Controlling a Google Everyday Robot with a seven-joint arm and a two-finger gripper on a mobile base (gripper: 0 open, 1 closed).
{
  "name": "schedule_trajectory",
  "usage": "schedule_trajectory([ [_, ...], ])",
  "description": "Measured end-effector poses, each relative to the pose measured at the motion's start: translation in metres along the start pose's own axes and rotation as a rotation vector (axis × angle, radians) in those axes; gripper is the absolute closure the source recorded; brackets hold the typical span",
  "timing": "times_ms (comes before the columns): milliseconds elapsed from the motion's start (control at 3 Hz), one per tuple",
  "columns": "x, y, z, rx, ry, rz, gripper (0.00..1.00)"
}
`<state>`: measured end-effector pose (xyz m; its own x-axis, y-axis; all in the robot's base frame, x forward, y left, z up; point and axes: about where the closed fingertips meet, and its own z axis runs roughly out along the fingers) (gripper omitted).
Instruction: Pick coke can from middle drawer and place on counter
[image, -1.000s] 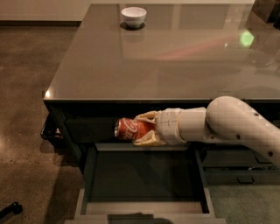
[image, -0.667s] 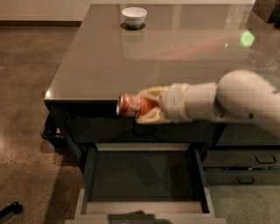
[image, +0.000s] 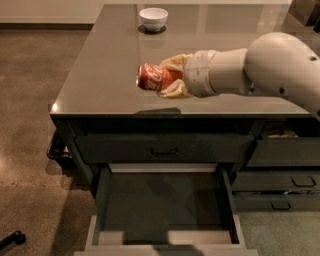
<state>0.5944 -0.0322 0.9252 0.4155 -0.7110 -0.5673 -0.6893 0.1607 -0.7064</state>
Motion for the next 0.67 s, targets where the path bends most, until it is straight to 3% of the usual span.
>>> schedule_trajectory([
  [333, 0.016, -0.025, 0.015, -0.007, 0.088, -0.011, 1.0],
  [667, 0.027, -0.034, 0.033, -0.068, 0.144, 0.007, 1.0],
])
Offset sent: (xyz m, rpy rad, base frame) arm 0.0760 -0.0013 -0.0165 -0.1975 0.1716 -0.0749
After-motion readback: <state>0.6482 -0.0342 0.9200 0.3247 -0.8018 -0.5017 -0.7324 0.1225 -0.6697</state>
